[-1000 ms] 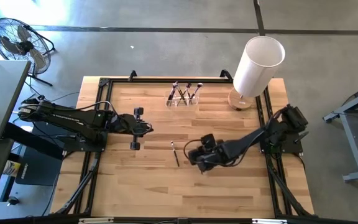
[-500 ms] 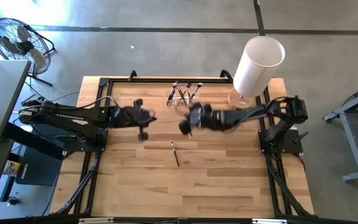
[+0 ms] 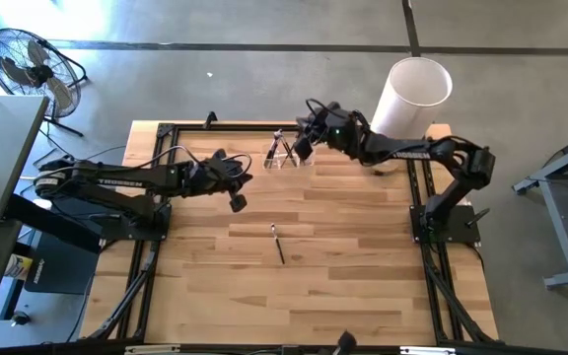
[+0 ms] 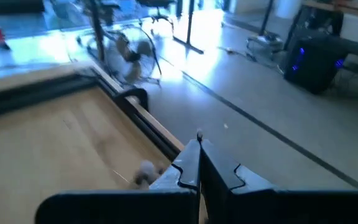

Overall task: Pick & Place Makeup Brushes
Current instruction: Put the black eyeshadow brush into the transparent organizer

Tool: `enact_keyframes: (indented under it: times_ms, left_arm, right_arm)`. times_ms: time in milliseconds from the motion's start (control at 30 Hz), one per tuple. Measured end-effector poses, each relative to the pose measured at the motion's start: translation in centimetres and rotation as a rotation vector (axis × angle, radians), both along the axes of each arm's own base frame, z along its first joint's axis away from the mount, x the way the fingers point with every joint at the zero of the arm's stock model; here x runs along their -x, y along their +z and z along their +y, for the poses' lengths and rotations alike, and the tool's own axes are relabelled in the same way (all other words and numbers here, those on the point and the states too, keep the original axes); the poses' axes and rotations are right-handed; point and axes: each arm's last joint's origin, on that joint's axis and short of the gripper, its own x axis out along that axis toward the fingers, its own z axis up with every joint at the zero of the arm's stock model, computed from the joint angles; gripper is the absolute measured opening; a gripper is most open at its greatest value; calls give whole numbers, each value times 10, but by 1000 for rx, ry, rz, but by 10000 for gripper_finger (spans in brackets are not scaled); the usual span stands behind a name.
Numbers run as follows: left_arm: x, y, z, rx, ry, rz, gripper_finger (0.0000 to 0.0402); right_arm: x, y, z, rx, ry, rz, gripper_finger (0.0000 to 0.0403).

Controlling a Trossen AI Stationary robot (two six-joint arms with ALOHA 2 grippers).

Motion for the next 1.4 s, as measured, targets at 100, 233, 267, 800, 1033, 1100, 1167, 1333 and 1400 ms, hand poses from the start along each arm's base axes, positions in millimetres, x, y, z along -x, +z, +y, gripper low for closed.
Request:
enact_keyframes:
  times_ms: [100,233,267,800,1033,1100,1167,1333,1400]
  left_arm:
    - [-1,-1,0,46,30,-18,1]
    - [-1,-2,0,81,55,-36,1]
    - [-2,-3,0,89,60,-37,1]
    - [-5,1,2,100,128,-112,1]
    - [-6,0,-1,176,41,-112,2]
    - [-8,-3,-2,195,10,-98,12]
    - [-8,-4,-3,220,-25,-91,32]
    - [-12,-7,-4,260,-50,-95,93]
    - [-13,-7,-5,292,-66,-101,107]
  right_arm:
    - [5,-10,-12,-33,0,44,0]
    - [10,-36,-19,-82,27,57,0]
    - [11,-43,-19,-101,29,49,0]
    - [34,-31,-6,-185,53,129,87]
    - [57,2,24,-383,174,80,125]
    - [62,7,39,-488,188,77,125]
    - [66,6,56,-566,197,128,121]
    - [68,-9,100,-613,206,364,103]
    - [71,-19,115,-614,210,436,90]
